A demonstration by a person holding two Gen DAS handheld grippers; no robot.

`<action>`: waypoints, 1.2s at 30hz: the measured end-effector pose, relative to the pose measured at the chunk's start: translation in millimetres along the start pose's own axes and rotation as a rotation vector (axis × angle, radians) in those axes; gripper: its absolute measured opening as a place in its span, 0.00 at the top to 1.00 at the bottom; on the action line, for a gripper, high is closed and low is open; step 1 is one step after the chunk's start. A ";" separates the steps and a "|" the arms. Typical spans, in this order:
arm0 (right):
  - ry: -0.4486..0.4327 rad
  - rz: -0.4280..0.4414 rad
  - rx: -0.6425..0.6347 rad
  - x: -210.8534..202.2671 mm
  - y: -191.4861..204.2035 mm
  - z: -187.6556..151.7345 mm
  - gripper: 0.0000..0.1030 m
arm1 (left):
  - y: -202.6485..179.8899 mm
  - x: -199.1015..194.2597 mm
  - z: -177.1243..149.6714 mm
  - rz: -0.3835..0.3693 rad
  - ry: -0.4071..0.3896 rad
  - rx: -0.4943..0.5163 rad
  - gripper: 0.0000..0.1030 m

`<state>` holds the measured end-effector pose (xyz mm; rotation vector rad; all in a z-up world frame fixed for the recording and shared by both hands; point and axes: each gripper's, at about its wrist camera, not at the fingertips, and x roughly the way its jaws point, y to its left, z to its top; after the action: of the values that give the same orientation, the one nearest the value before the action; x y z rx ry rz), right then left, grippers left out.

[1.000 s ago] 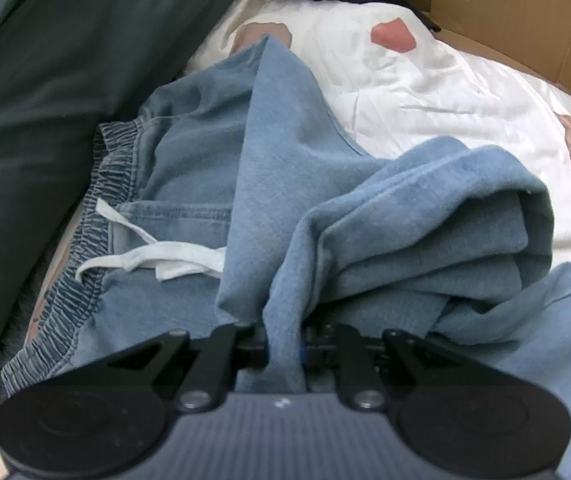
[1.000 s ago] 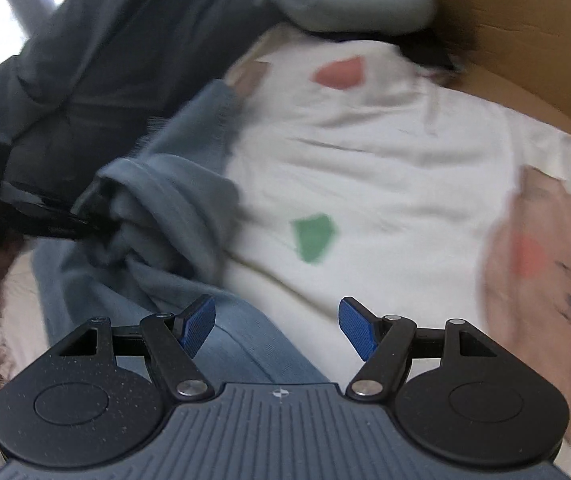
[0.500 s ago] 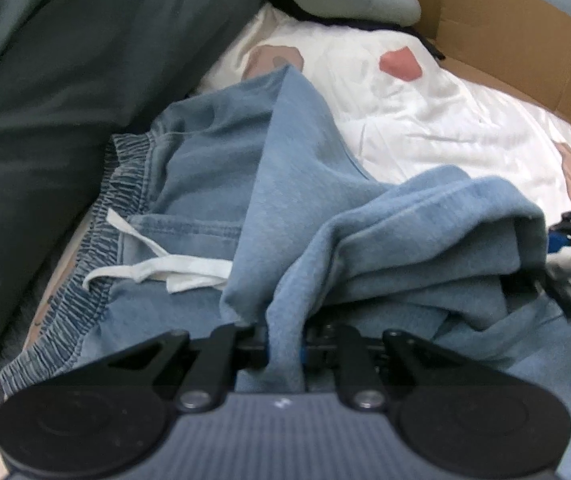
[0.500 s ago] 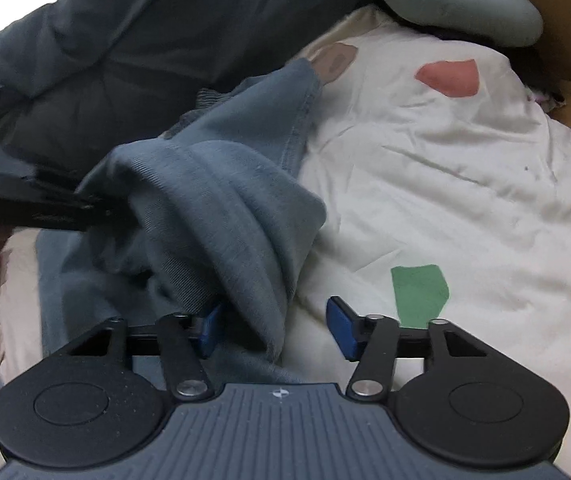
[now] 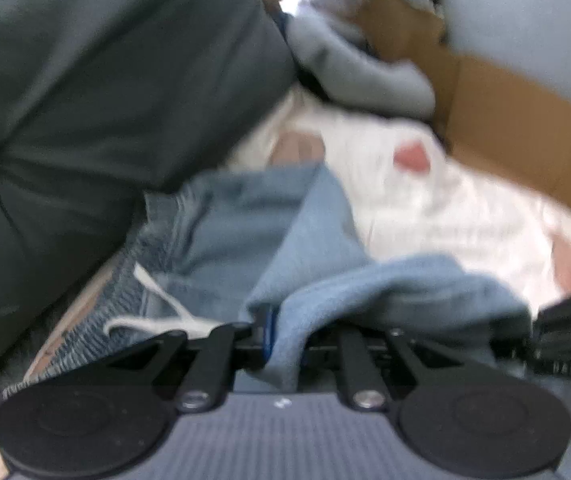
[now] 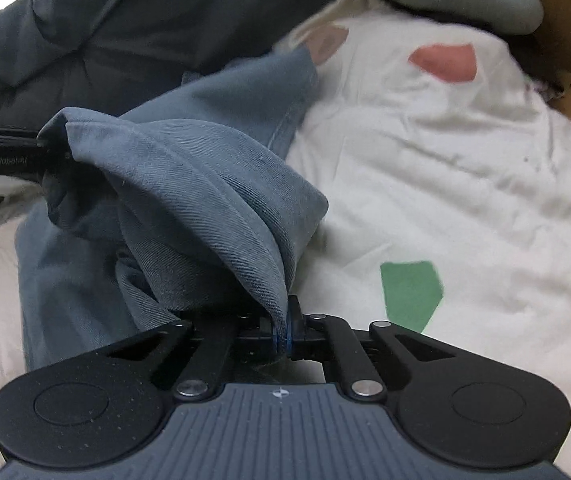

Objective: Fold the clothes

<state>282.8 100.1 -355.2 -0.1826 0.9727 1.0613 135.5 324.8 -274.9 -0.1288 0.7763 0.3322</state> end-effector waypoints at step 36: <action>-0.344 -0.391 0.077 -186.6 -38.6 84.3 0.99 | -92.0 -9.0 4.8 -0.205 -0.136 0.161 0.53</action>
<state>338.1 5.5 -178.0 -0.1155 0.6319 0.6658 164.0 237.2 -265.8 -0.0334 0.6464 0.0827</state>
